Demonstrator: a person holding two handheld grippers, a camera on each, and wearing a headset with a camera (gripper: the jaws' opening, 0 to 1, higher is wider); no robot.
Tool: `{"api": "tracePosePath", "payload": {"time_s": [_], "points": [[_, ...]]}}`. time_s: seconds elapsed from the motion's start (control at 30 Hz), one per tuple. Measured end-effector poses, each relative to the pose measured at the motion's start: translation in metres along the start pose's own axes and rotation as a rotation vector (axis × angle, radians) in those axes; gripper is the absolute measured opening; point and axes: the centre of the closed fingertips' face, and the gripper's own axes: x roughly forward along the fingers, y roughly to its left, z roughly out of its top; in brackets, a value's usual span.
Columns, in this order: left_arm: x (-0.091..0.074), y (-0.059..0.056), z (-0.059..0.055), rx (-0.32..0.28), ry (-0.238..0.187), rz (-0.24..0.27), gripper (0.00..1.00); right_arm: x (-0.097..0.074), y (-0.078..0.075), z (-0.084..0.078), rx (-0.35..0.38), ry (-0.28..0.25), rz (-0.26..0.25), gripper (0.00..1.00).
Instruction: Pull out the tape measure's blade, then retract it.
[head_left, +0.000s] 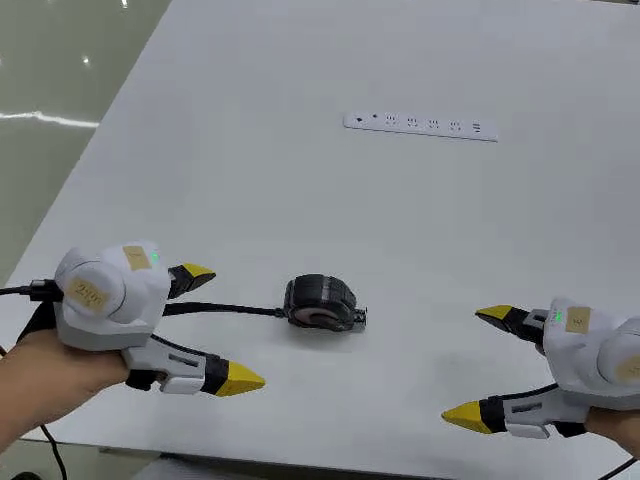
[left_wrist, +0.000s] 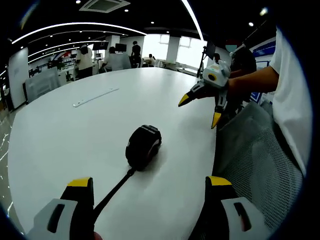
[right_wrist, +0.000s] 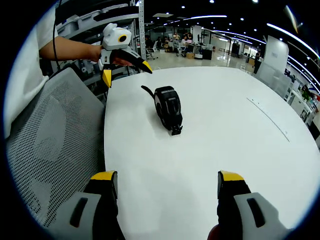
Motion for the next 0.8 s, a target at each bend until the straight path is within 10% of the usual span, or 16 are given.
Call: {"api": "tracePosePath", "payload": {"time_s": [0.8], "points": [[0.054, 0.015, 0.009, 0.137, 0.135, -0.098, 0.69, 0.034, -0.023, 0.009, -0.107, 0.052, 0.097, 0.69]]}}
